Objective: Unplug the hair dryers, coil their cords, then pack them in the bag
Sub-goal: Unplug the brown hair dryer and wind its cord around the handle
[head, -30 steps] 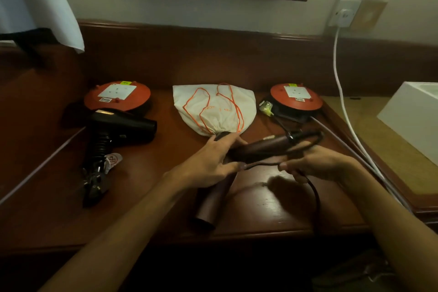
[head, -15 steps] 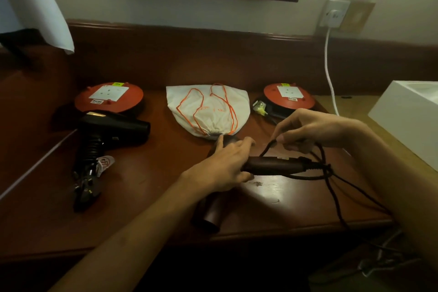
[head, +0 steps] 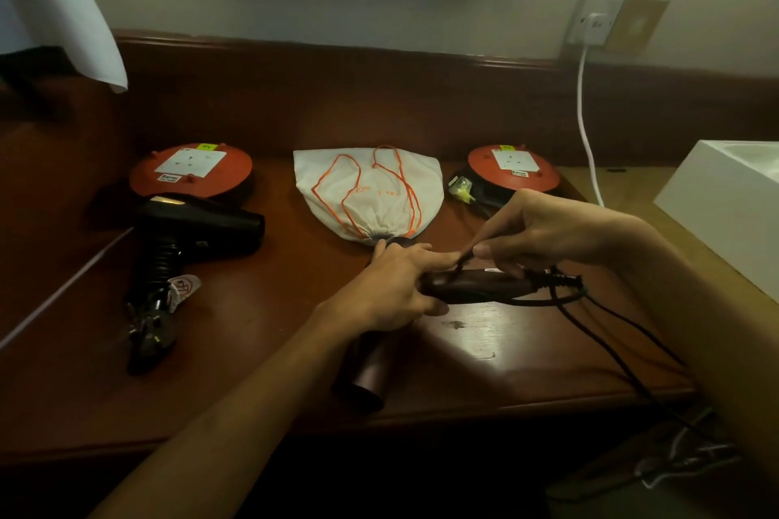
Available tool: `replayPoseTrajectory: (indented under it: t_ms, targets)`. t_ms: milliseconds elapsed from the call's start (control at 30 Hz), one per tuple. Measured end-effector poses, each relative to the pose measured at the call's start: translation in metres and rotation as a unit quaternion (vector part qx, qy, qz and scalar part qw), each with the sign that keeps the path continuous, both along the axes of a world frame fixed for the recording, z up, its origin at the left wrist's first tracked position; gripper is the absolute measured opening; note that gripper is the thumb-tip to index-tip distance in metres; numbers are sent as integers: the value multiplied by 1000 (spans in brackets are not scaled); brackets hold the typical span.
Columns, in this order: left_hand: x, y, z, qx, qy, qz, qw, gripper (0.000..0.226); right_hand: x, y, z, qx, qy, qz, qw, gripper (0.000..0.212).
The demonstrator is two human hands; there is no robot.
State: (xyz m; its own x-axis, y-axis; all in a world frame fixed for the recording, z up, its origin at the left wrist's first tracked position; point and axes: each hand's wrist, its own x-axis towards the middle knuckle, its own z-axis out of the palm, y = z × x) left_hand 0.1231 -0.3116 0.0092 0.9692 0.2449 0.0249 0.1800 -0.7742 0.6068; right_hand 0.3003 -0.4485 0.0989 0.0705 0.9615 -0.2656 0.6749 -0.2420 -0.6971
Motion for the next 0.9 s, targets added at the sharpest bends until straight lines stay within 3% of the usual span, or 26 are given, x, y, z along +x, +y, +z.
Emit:
replayPoseTrajectory:
  t_ms: [300, 500, 633, 900]
  targets:
    - [3, -6, -9, 29, -53, 48, 997, 54, -10, -18, 8, -75, -45, 48, 995, 27]
    - [7, -5, -12, 62, -74, 125, 987, 41, -9, -35, 8, -56, -118, 18, 991, 29]
    - [2, 4, -8, -12, -93, 143, 985, 46, -36, -38, -27, 2, -112, 55, 992, 27]
    - [-14, 26, 0, -93, -90, 110, 985, 56, -35, -19, -113, 72, -61, -82, 992, 19]
